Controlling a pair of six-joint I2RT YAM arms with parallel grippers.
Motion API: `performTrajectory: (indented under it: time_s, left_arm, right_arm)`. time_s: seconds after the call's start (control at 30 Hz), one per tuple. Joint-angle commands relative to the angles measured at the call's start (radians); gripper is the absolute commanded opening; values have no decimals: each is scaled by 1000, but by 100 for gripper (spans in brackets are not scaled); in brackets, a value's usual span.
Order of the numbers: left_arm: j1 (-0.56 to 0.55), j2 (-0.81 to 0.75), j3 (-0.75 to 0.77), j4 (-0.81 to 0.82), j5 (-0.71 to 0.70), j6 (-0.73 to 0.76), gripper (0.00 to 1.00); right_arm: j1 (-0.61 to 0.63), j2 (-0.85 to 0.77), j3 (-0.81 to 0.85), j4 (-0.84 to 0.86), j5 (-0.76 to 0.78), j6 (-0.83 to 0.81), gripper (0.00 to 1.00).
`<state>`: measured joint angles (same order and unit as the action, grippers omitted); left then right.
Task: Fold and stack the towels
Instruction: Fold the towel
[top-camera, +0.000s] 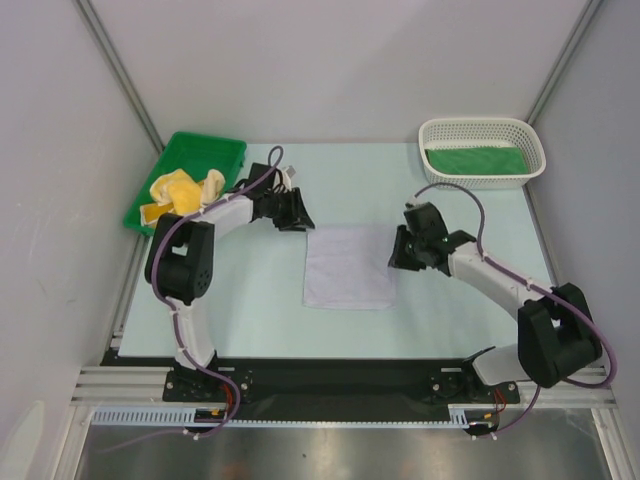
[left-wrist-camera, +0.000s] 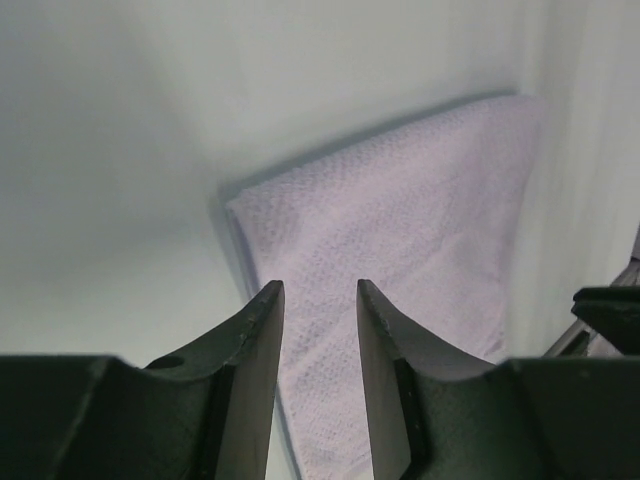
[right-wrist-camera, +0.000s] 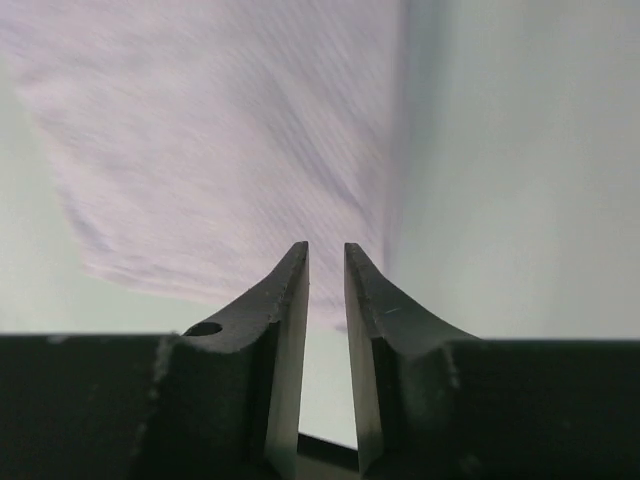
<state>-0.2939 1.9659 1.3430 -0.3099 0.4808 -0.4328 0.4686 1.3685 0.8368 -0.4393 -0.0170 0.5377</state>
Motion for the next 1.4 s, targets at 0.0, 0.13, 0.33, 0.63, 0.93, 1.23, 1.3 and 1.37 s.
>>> performTrajectory:
  time_s: [0.0,0.13,0.33,0.63,0.93,1.23,1.3,1.37]
  left_arm:
    - [-21,-52,-30,126,100,-66,40]
    - [-30,2,-8,146,117,-80,39]
    - [-31,85,33,138,67,-58,38]
    - [-34,152,103,72,-64,14,39]
    - [-34,172,156,32,-67,51,40]
    - [-31,198,160,25,-42,68,39]
    - [-28,200,168,19,-42,75,39]
    - [-28,205,180,-6,-62,83,39]
  right_arm:
    - [-13,89,137,105,-87,-111,24]
    - [-73,239,214,203,-181,-154,20]
    - [-168,441,291,292,-248,-196,21]
    - [-215,567,370,281,-244,-261,29]
    - [-240,606,435,269,-310,-324,30]
    - [-266,685,502,240,-345,-329,30]
    - [-271,696,513,226,-340,-335,31]
    - [-274,705,525,221,-342,-340,31]
